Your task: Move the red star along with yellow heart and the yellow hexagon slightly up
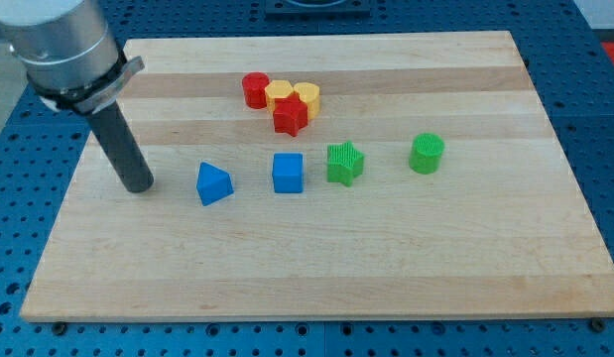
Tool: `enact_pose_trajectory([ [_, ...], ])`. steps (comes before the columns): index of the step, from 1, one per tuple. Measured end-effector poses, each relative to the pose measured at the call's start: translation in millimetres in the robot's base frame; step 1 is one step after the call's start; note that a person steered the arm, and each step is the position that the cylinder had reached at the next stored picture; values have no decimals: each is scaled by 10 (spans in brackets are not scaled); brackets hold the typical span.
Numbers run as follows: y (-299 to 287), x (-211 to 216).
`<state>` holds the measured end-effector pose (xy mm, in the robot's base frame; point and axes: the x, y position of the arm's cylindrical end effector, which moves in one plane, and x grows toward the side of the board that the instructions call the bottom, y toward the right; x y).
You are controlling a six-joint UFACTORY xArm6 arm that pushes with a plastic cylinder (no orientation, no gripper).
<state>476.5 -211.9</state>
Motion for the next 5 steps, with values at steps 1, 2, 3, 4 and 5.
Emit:
enact_pose_trajectory([
  [1,162,38],
  [2,407,38],
  [3,754,38],
  [4,1009,33],
  [5,1302,33],
])
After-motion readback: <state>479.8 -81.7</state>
